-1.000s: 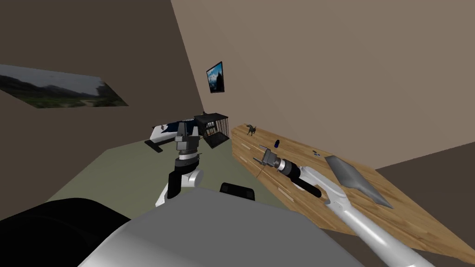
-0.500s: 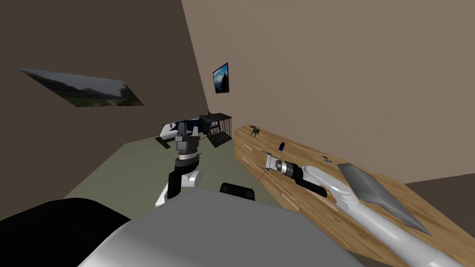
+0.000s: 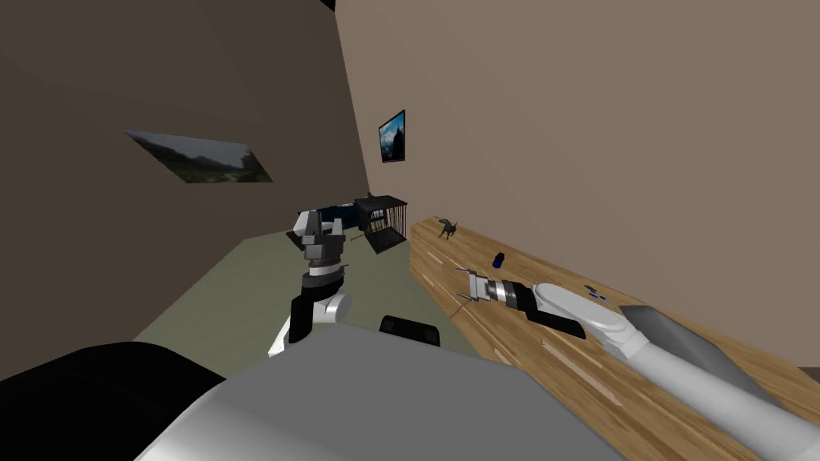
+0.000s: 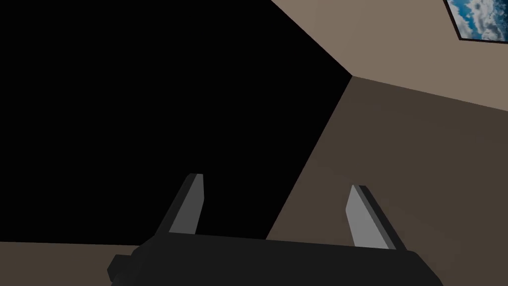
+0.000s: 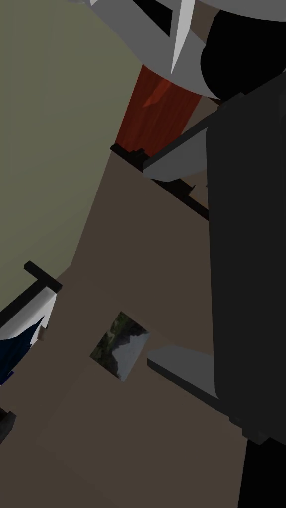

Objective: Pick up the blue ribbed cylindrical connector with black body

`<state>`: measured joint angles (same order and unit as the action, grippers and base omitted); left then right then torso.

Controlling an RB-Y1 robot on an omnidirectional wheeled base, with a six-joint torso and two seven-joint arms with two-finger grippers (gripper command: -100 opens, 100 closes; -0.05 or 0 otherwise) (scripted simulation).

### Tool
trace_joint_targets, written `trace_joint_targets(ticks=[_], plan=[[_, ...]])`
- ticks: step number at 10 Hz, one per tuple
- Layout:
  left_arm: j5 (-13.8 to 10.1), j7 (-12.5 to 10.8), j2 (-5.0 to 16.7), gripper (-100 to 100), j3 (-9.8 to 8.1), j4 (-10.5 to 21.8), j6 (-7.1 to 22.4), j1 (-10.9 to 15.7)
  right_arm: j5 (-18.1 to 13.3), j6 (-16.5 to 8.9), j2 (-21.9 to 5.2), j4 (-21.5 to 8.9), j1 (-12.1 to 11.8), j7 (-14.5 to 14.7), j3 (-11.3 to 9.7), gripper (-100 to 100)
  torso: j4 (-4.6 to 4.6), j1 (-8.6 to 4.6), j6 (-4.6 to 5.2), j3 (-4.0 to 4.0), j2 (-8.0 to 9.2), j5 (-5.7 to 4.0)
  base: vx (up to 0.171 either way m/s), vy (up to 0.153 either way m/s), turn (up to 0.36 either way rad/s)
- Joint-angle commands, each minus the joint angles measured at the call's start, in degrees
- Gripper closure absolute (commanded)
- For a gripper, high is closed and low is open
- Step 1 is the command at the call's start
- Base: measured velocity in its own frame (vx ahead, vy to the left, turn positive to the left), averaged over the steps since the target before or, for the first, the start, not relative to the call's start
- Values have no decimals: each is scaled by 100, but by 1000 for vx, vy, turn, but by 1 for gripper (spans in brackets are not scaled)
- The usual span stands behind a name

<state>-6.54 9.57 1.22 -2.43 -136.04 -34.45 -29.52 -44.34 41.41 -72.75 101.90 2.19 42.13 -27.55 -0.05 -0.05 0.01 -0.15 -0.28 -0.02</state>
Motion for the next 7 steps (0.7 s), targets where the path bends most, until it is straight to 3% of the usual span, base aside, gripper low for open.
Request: trace_joint_targets(ticks=[1, 2, 3, 4, 7], plan=[[0, 0, 0, 0, 0, 0, 0, 0, -149, 63, -236, -216, 118, 94, -139, -100, 0, 0, 0, 0, 0, 0, 43, -12, 96], [0, 0, 0, 0, 0, 0, 0, -1, -377, 153, -449, -378, 243, 257, -328, -100, 0, -1, 5, 1, 3, -1, 46, 0, 189], [0, 0, 0, 0, 0, 0, 0, 0, -377, 153, -560, -445, 243, 257, -328, -100, 0, 1, 0, 0, 0, -1, 45, -7, 103], [0, 0, 0, 0, 0, 0, 0, -1, -595, 243, -740, -667, 359, 414, -516, -100, 1, 1, 5, 1, 2, 0, 62, -6, 175], [0, 0, 0, 0, 0, 0, 0, 0, -800, 332, -1210, -895, 465, 564, -703, -100, 0, 2, 3, 0, 1, 1, 49, -9, 125]])
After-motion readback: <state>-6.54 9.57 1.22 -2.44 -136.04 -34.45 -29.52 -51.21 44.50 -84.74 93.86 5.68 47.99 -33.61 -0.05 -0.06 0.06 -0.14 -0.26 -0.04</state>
